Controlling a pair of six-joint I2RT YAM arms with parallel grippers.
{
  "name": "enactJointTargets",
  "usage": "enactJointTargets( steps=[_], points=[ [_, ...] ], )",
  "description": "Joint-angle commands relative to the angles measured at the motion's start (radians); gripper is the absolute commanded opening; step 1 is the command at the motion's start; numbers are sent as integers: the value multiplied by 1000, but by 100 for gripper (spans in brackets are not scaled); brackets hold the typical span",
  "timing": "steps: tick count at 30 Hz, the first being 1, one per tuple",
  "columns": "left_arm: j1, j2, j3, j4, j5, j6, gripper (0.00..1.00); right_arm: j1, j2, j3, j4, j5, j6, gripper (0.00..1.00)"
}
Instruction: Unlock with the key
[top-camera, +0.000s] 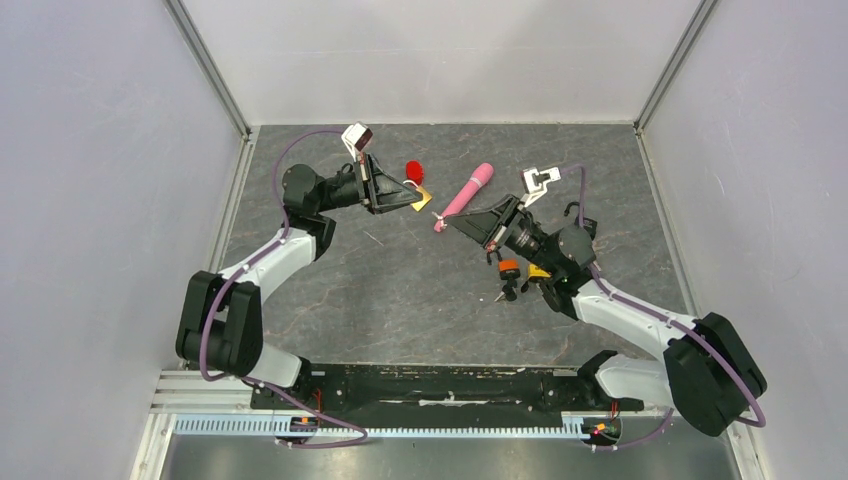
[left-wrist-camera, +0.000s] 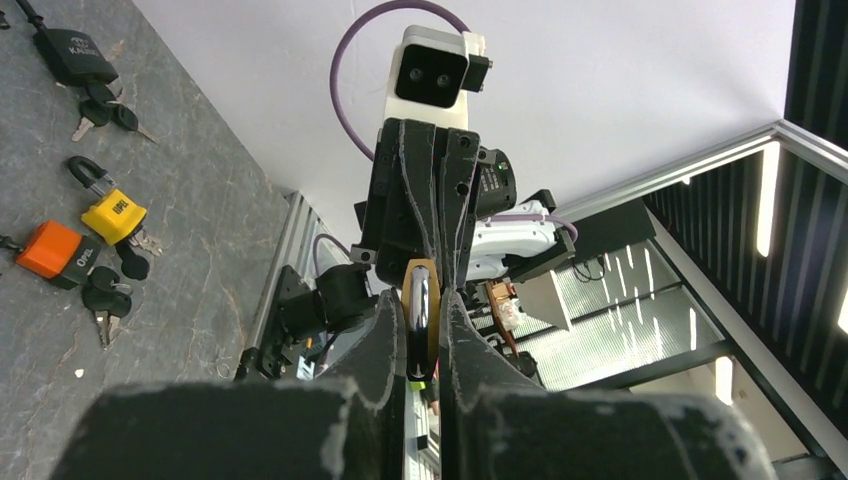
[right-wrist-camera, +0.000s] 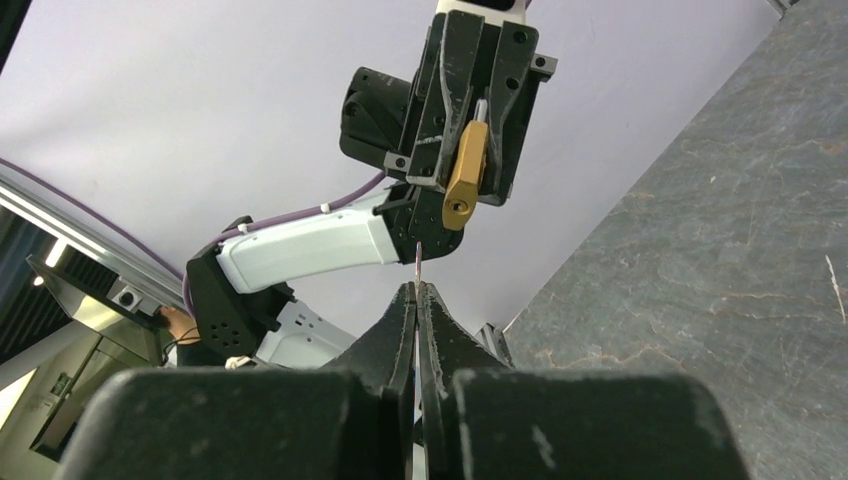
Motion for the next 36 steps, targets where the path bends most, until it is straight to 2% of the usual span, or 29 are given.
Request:
enactJointTargets(
  steps=[1, 10, 36],
  points=[
    [-12, -48, 4, 61, 9, -41, 2, 4, 6, 57, 59, 21, 9, 0],
    [-31, -61, 11, 69, -7, -43, 2, 6, 3, 63, 11, 44, -1, 0],
    [-59, -62, 10, 97, -36, -43, 2, 24, 6, 69, 9, 63, -6, 0]
  ],
)
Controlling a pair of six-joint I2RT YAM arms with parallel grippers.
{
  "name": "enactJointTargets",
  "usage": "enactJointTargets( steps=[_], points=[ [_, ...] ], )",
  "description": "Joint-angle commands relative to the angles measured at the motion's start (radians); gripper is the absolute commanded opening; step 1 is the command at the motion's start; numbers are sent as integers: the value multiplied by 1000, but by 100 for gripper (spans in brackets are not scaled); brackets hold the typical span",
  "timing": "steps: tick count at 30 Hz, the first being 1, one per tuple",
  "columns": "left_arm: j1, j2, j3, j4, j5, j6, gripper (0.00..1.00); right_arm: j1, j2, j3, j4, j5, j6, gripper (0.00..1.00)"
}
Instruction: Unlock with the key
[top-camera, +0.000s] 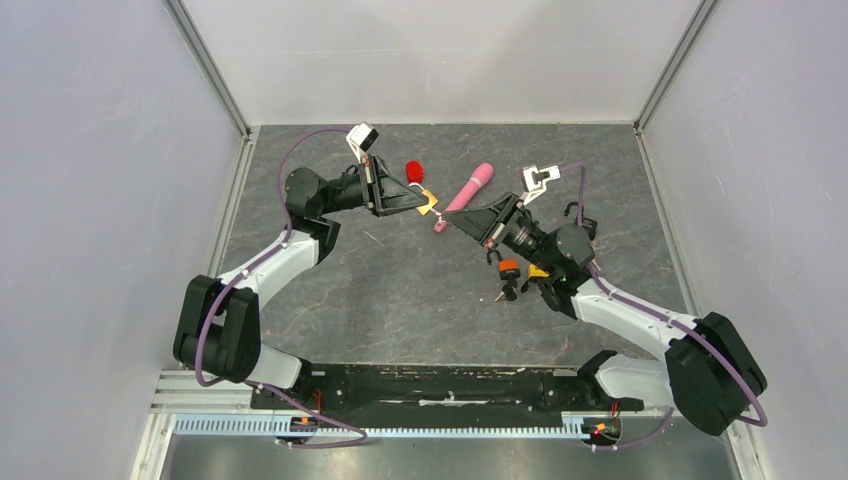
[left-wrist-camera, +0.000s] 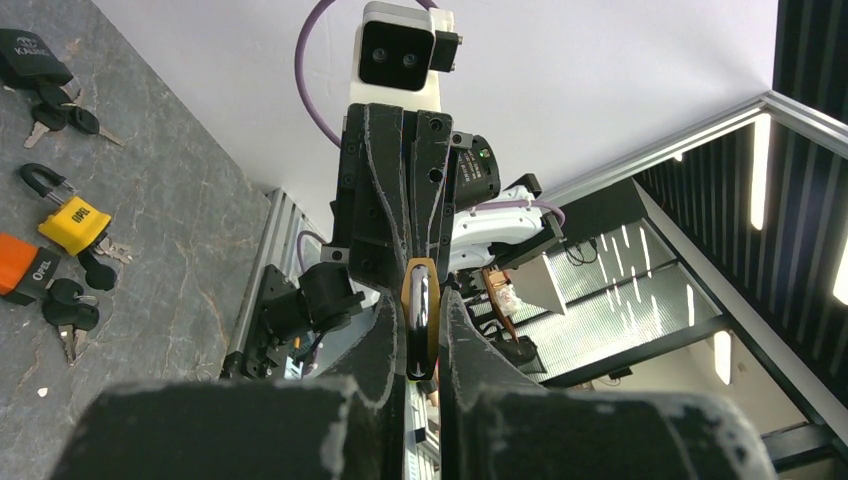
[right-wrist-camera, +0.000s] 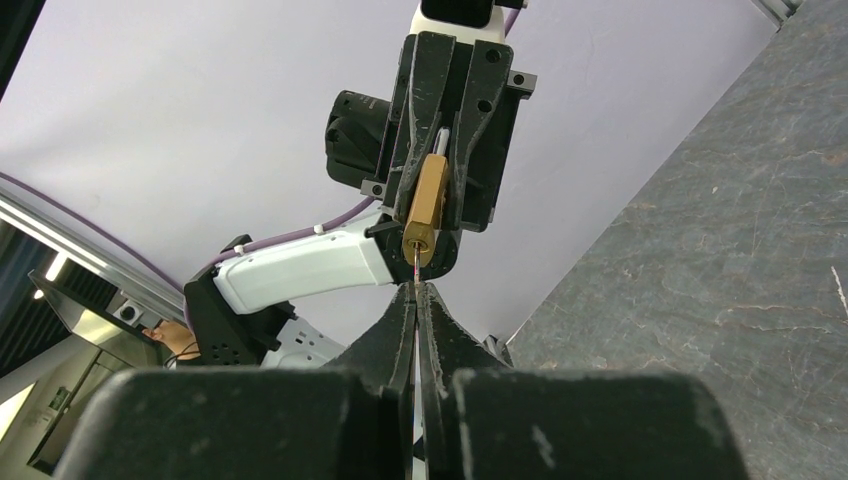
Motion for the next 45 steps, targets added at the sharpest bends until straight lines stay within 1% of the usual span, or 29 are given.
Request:
enactJointTargets(
  steps=[1, 5, 8, 13, 19, 23, 27, 29, 31, 37, 42, 45],
  points=[
    [-9, -34, 9, 67, -19, -24, 2, 6, 2, 43, 22, 21, -8, 0],
    [-13, -41, 11, 65, -22, -5, 2, 7, 0, 40, 16, 26, 1, 0],
    [-20, -57, 10, 27, -30, 45, 2, 7, -4, 34, 11, 37, 17, 0],
    [-38, -113, 11, -123, -68, 192, 2, 14, -10, 23, 15, 67, 27, 0],
    [-56, -158, 24, -253, -64, 313, 2, 15, -3, 16, 40, 71, 42, 0],
    [-75, -185, 42, -405, -59, 445, 2, 14, 1, 24, 48, 58, 48, 0],
    [-78, -212, 62, -570, -91, 571, 2, 15, -4, 30, 42, 56, 40, 0],
    [-78, -222, 57, -573, -110, 576, 2, 16, -2, 34, 38, 54, 39, 0],
    [-79, -225, 47, -534, -128, 545, 2, 21, 2, 33, 40, 56, 40, 0],
    [-83, -234, -26, -289, -227, 364, 2, 48, 9, 21, 56, 78, 39, 0],
    [-99, -259, -62, -245, -309, 337, 2, 75, 1, 12, 57, 109, 21, 0],
    [-107, -271, -73, -229, -340, 320, 2, 77, 3, -15, 110, 137, 36, 0]
  ],
)
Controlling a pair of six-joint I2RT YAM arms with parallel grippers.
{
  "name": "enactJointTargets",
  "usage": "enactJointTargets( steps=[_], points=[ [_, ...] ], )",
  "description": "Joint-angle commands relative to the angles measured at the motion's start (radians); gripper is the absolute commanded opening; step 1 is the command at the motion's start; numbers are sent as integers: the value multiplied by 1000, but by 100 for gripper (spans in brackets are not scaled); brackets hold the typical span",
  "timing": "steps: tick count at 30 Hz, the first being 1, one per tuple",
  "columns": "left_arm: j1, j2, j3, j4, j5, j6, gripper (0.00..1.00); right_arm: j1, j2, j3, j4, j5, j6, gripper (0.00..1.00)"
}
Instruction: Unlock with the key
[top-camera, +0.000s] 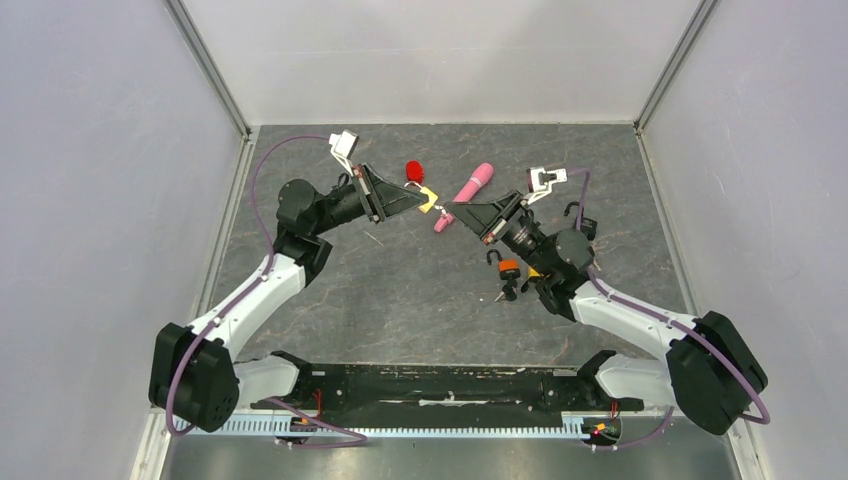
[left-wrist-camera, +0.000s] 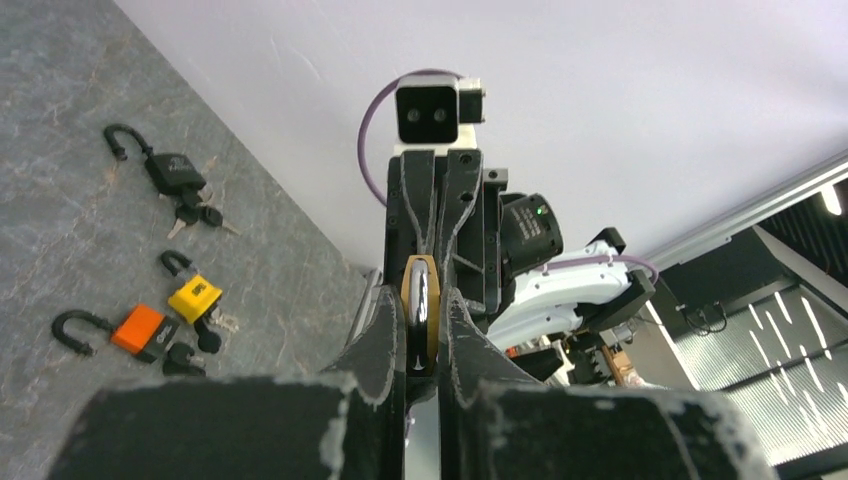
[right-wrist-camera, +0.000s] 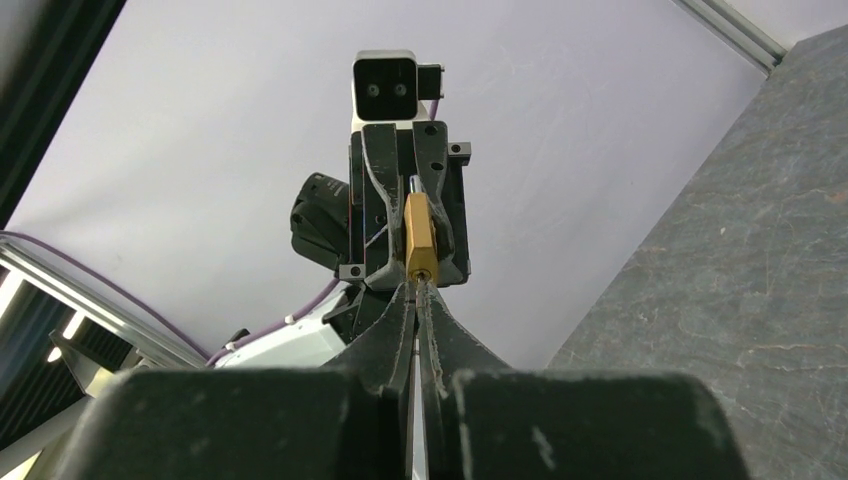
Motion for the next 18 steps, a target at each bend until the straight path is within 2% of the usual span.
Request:
enactJointTargets(
  steps=[1, 5, 11, 18],
  points=[
    [-41, -42, -18, 121, -88, -75, 2, 36, 2, -25, 96, 18, 0, 0],
    [-57, -63, -39, 130, -137, -84, 2, 43, 6, -41, 142, 41, -5, 0],
    [-72, -41, -28, 127, -78, -68, 2, 41, 12, -33, 166, 21, 2, 0],
    [-112, -32, -10, 72, -23, 18, 2, 38, 7, -19, 156, 17, -2, 0]
  ],
)
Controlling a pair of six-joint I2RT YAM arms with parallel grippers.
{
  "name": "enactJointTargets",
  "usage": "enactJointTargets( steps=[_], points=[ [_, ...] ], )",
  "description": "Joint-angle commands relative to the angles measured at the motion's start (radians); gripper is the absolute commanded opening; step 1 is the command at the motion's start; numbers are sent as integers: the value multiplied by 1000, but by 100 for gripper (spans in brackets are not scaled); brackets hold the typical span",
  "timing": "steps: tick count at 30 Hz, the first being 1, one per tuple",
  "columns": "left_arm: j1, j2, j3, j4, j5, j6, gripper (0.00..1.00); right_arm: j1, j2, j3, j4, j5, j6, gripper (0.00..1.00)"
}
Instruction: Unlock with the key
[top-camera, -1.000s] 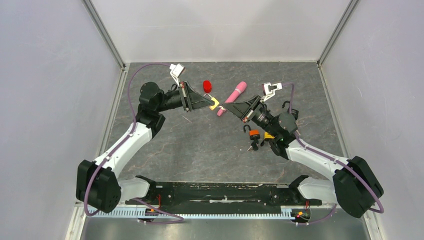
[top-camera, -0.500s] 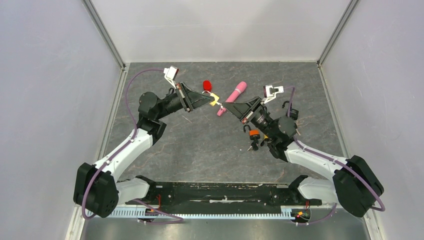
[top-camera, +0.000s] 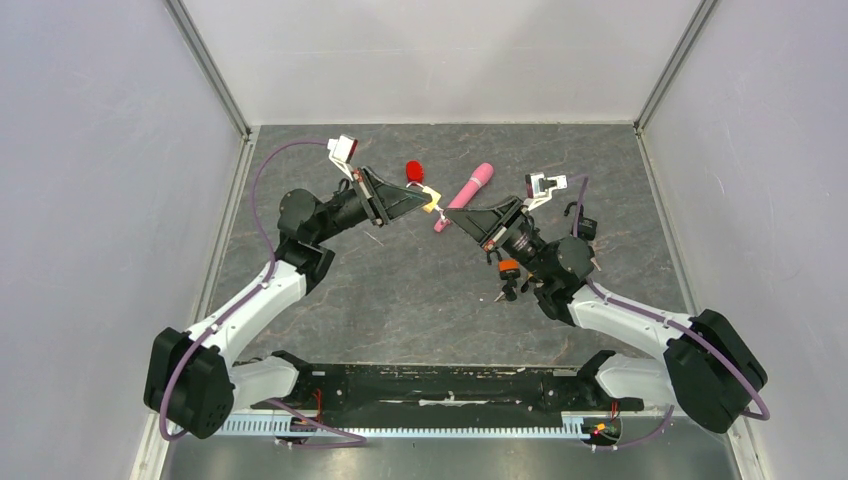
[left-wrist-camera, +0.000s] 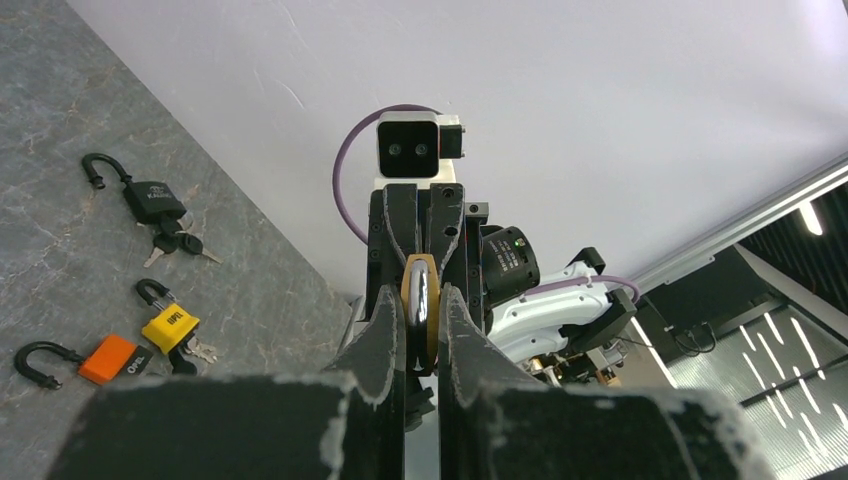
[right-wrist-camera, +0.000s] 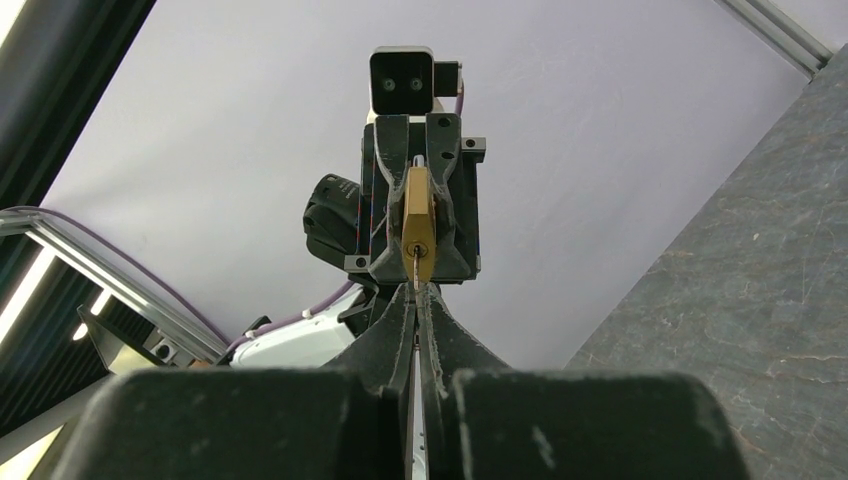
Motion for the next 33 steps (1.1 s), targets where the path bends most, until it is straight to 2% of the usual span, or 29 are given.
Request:
enactJointTargets(
  steps=[1, 4, 11, 14, 19, 24, 27, 33],
  points=[
    [-63, 5, 37, -20, 109, 75, 2, 2, 4, 25, 43, -16, -6, 0],
    [-71, 4, 45, -31, 134, 93, 2, -8, 6, 28, 46, -31, -5, 0],
    [-72, -16, 86, -214, 163, 217, 2, -57, 9, 33, 44, -101, -2, 0],
    [-71, -12, 87, -223, 162, 221, 2, -64, 15, 38, 44, -121, -1, 0],
    [-80, -9, 72, -147, 121, 175, 2, -59, 18, 36, 50, -111, 5, 0],
    [-155, 17, 63, -104, 57, 182, 2, -44, 33, 32, 79, -90, 25, 0],
    [-151, 19, 22, 6, 57, 148, 2, -46, 46, 8, 116, -96, 90, 0],
    [-152, 16, -22, 151, 120, 242, 2, -46, 74, -8, 131, -136, 268, 0]
  ],
)
